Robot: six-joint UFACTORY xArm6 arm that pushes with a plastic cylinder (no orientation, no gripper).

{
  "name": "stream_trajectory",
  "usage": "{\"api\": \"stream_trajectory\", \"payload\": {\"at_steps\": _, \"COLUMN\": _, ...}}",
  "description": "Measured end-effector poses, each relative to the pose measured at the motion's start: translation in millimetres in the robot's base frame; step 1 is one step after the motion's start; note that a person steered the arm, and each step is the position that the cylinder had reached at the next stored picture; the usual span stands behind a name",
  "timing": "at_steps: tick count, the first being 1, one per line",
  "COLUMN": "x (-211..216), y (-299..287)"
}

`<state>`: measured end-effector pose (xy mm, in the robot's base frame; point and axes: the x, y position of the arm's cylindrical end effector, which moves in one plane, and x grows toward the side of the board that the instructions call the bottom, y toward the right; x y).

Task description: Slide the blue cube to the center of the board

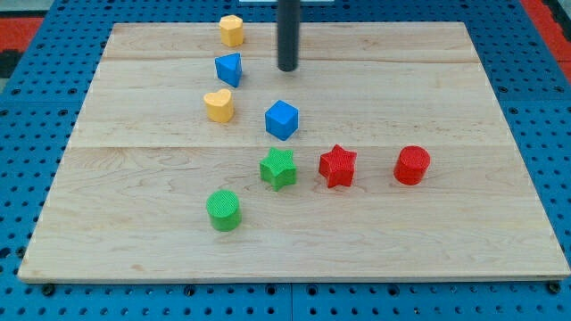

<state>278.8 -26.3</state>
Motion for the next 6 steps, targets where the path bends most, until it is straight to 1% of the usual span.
{"api": "stream_trajectory", "payload": {"at_steps": 1, "x": 2, "y": -72}}
{"api": "stream_trajectory", "payload": {"at_steps": 2, "x": 18, "y": -81}}
{"api": "stream_trajectory", "payload": {"at_steps": 3, "x": 40, "y": -53}}
{"api": "stream_trajectory", "payload": {"at_steps": 4, "x": 78, "y": -21}}
{"api": "stream_trajectory", "payload": {"at_steps": 5, "x": 117, "y": -29}}
{"api": "stream_trajectory", "payload": {"at_steps": 6, "x": 149, "y": -59}}
